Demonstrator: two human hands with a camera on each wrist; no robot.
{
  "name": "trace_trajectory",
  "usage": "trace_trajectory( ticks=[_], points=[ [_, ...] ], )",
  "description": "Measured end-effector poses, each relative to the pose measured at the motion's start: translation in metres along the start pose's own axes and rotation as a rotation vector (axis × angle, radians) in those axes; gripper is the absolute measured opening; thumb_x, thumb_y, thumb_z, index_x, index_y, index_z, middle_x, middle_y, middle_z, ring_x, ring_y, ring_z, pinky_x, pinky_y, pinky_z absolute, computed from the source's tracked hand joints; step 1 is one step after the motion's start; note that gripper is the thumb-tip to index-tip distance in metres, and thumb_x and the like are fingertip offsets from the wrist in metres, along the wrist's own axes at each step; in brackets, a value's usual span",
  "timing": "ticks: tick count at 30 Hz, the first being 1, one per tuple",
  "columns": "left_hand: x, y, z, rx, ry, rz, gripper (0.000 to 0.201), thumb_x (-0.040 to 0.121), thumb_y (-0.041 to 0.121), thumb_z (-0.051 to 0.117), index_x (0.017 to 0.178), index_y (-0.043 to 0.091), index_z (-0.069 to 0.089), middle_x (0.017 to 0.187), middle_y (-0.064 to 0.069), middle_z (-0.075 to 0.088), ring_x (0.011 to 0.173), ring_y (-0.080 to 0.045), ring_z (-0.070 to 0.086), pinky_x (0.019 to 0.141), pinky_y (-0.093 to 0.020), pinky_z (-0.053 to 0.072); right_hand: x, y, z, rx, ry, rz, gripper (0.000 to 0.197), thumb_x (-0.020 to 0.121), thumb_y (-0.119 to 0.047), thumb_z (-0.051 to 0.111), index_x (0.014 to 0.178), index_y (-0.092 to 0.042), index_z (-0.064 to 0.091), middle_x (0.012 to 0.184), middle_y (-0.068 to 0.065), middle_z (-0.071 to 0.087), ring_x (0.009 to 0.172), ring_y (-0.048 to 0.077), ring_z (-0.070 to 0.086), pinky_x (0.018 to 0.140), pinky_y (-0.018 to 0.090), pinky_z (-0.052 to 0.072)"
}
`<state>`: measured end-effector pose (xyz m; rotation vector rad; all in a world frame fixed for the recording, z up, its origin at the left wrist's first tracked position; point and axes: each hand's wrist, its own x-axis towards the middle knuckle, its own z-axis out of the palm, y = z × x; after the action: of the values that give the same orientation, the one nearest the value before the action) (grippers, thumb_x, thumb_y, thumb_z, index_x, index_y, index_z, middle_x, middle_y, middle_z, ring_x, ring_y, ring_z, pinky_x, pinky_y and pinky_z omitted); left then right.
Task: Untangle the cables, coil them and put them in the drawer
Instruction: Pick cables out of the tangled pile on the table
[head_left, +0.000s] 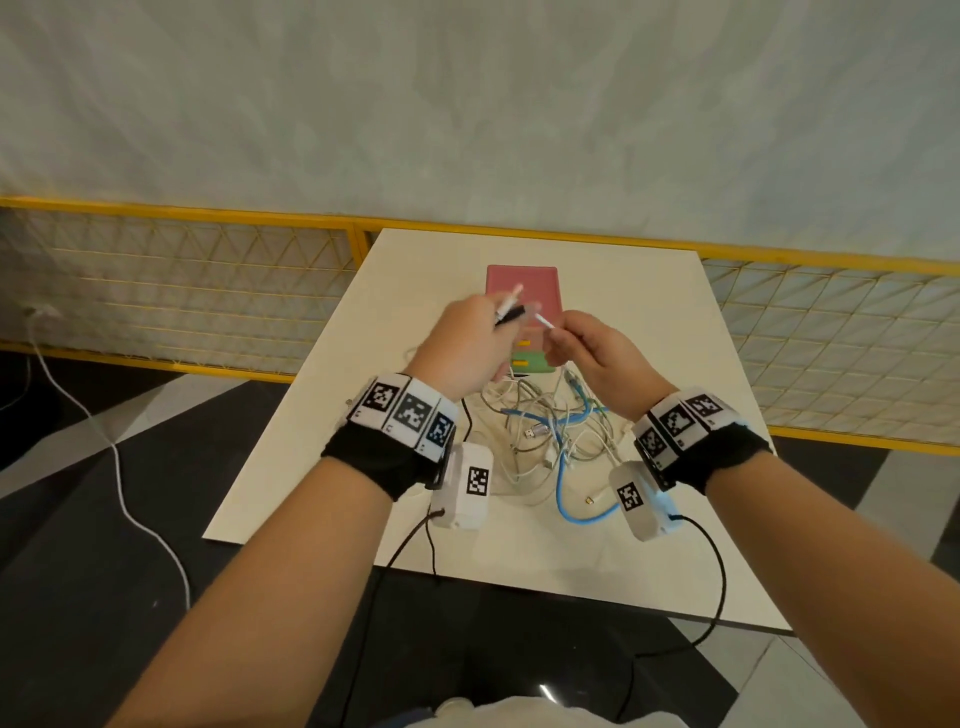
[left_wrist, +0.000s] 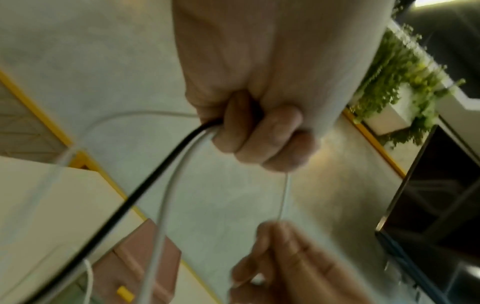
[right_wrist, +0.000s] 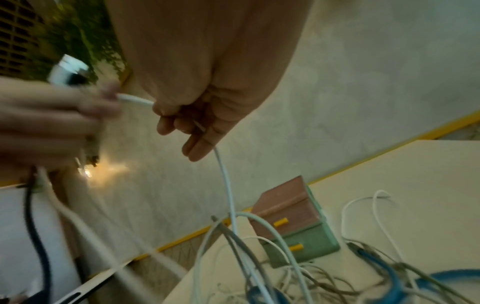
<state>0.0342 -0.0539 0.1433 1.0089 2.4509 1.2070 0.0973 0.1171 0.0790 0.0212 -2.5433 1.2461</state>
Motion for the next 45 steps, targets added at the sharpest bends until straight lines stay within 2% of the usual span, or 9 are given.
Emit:
trace_trajectory(
  ticks=[8,11,14,19,24,27,35,41,45],
  points=[
    [-0.003,-0.004,-0.025,-0.257,0.336,0.007,0.040,0.103,0.036,0.042,0.070,0.015,0.050,0.036,0.004,0.045,0.030,-0.008,0.041,0.043,-0.022,0.032,-0.015,0.018,-0.001,-0.059,-0.003,0.145,0.027,0.102,-0.017,0.036,0.085,-0.032,0.050,0.093,0.019,0.061,0.090,0.032,0.059,0.089,0.043,0.049],
    [-0.008,-0.006,-0.023,-0.237,0.339,-0.013,0.025,0.104,0.029,0.040,0.109,0.017,0.061,0.049,-0.001,0.051,0.029,-0.004,0.041,0.043,-0.021,0.035,-0.014,0.008,-0.003,-0.005,0.053,0.165,0.025,0.102,-0.020,0.034,0.087,-0.030,0.051,0.093,0.012,0.059,0.091,0.031,0.060,0.086,0.051,0.052],
    [-0.012,-0.004,-0.017,-0.159,0.214,0.029,0.044,0.104,0.028,0.042,0.147,0.030,0.035,0.072,0.002,0.058,0.031,-0.004,0.047,0.039,-0.013,0.036,-0.008,-0.013,-0.005,0.046,0.079,0.118,0.023,0.102,-0.020,0.035,0.094,-0.030,0.054,0.091,-0.006,0.057,0.083,0.023,0.066,0.077,0.045,0.058],
    [-0.011,-0.004,-0.007,0.050,0.109,0.052,0.022,0.103,0.031,0.046,0.090,0.017,0.057,0.053,0.004,0.053,0.034,-0.005,0.049,0.049,-0.028,0.046,0.000,-0.045,-0.012,-0.009,0.091,-0.006,0.023,0.101,-0.017,0.038,0.116,-0.013,0.054,0.076,-0.006,0.053,0.062,0.028,0.063,0.062,0.038,0.059],
    [-0.014,-0.008,-0.013,-0.143,0.152,0.039,0.030,0.094,0.020,0.063,0.123,0.020,0.054,0.072,0.011,0.053,0.041,0.001,0.053,0.042,-0.010,0.039,-0.009,-0.044,-0.019,-0.184,0.060,0.093,0.039,0.094,0.000,0.029,0.120,-0.018,0.051,0.081,-0.002,0.051,0.055,0.032,0.063,0.044,0.018,0.045],
    [-0.019,-0.008,-0.017,-0.253,0.117,0.033,0.030,0.087,0.018,0.072,0.113,0.012,0.058,0.082,0.016,0.057,0.057,0.008,0.056,0.052,-0.003,0.038,-0.020,-0.044,-0.018,-0.272,-0.017,0.172,0.020,0.097,-0.011,0.035,0.106,-0.022,0.049,0.078,0.000,0.062,0.053,0.018,0.067,0.054,0.029,0.052],
    [-0.030,-0.012,-0.017,-0.450,0.037,0.014,0.032,0.107,0.032,0.029,0.081,0.019,0.043,0.059,0.011,0.033,0.049,-0.005,0.033,0.052,-0.023,0.030,-0.063,-0.103,-0.018,-0.110,-0.783,0.329,0.012,0.094,-0.027,0.050,0.097,-0.017,0.057,0.080,0.003,0.073,0.070,0.017,0.072,0.049,0.025,0.047],
    [-0.042,0.009,-0.014,-0.614,-0.235,0.068,0.049,0.103,0.050,0.009,0.077,0.015,0.033,0.059,0.005,0.026,0.052,-0.012,0.035,0.062,-0.026,0.035,-0.055,-0.092,-0.005,-0.224,-0.360,0.058,0.027,0.097,-0.029,0.049,0.119,-0.018,0.058,0.110,-0.008,0.065,0.101,0.000,0.059,0.077,0.008,0.043],
    [-0.057,0.022,-0.015,-0.439,-0.218,0.173,0.041,0.108,0.030,0.010,0.085,0.008,0.036,0.069,-0.009,0.038,0.059,-0.005,0.039,0.065,-0.012,0.035,-0.050,-0.095,0.015,0.094,-0.326,0.073,0.026,0.100,-0.024,0.042,0.120,-0.012,0.052,0.118,-0.001,0.062,0.112,0.004,0.056,0.098,0.019,0.043]
  ],
)
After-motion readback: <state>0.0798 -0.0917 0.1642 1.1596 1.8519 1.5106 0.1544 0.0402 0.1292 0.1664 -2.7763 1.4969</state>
